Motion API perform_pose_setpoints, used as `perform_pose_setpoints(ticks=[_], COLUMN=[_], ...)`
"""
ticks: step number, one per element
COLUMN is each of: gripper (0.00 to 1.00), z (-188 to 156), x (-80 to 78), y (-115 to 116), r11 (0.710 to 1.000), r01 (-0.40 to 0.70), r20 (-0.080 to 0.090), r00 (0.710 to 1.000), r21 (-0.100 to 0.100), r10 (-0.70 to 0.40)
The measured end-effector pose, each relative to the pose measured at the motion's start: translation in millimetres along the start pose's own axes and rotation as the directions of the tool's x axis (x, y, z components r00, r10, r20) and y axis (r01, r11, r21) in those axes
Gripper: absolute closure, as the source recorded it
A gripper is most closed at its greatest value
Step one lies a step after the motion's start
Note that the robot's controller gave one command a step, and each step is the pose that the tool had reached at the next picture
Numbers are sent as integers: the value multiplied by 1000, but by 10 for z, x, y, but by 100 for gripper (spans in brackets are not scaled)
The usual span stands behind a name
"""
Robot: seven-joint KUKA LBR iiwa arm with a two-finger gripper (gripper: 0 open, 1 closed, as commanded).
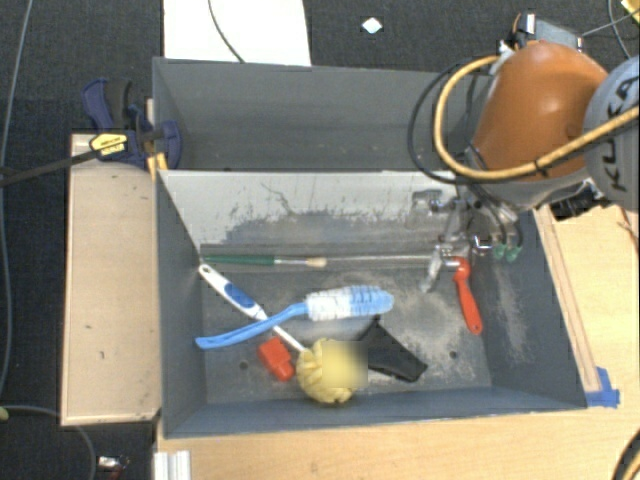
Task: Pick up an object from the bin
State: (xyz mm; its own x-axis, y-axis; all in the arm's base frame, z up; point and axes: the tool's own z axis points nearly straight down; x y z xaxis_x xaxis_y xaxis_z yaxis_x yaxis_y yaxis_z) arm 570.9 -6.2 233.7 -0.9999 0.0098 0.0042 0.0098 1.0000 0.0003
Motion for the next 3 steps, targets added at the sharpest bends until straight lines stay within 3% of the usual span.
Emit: perform_pose_setpoints(ticks=[1,2,3], gripper=[0,0,0], z=[-50,597,1143], x=[-12,190,260], y=[0,121,292], r11=[1000,984,976], r01=[0,176,217], r20=[8,10,13], r00=[1000,984,976], r21=[0,1,2], r10=[0,-176,-217])
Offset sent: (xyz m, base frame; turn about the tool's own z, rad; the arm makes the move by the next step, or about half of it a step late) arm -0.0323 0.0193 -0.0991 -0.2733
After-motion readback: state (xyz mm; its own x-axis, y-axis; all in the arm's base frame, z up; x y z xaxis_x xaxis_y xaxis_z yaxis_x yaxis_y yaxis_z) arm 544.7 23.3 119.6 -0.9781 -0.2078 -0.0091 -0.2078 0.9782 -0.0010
